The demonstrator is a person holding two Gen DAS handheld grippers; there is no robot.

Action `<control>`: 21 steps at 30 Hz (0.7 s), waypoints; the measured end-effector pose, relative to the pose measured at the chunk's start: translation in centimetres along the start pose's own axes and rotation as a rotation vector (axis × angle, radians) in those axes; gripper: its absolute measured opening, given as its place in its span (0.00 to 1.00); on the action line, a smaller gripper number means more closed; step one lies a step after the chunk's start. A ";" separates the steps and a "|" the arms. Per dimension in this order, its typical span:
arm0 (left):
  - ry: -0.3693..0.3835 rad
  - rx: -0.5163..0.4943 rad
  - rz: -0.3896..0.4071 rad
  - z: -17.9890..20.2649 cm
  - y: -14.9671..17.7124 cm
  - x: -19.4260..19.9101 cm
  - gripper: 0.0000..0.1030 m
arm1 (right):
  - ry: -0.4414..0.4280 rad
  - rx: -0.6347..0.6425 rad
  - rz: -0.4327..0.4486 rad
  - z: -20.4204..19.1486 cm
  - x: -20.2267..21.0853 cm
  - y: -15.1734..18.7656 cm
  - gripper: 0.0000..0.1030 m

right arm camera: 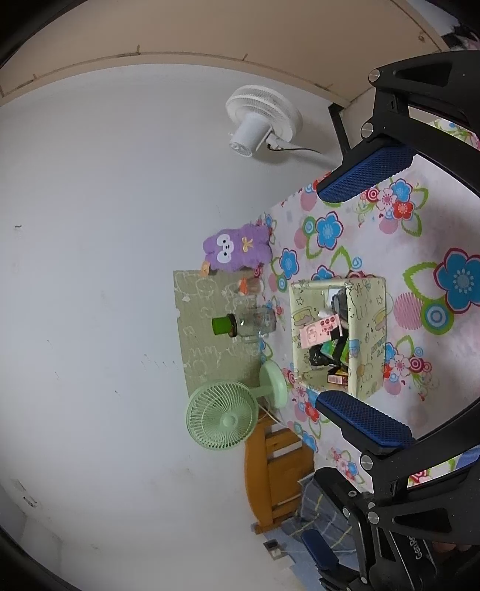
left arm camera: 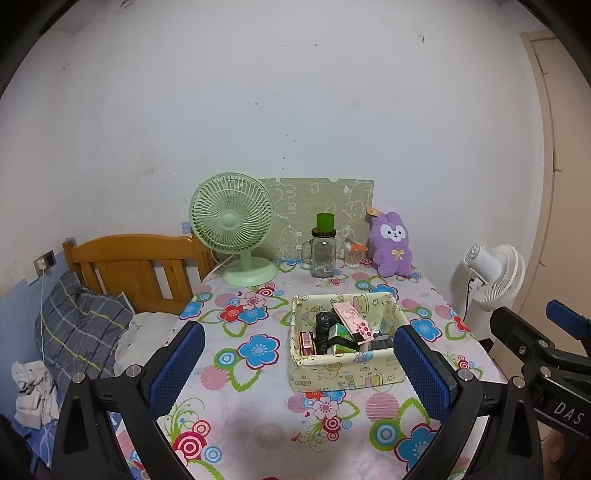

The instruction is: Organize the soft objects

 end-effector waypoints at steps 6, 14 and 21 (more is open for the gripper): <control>-0.002 -0.006 0.002 0.3 0.1 0.1 1.00 | 0.000 0.003 -0.003 0.1 0.0 0.0 1.00; 0.001 0.007 0.007 0.5 0.0 0.2 1.00 | 0.001 0.012 0.004 0.2 0.3 0.0 1.00; 0.005 0.004 0.004 0.8 -0.1 0.1 1.00 | 0.001 0.002 0.004 0.5 0.3 0.1 1.00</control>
Point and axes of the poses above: each gripper's, at about its wrist camera, not at the fingertips, and x roughly against the way its jaws point, z to its right, y to its underside, the point moved 8 cm from there along -x, roughly the way its jaws point, and after that the axes turned 1 degree about z, right-handed, at the moved point
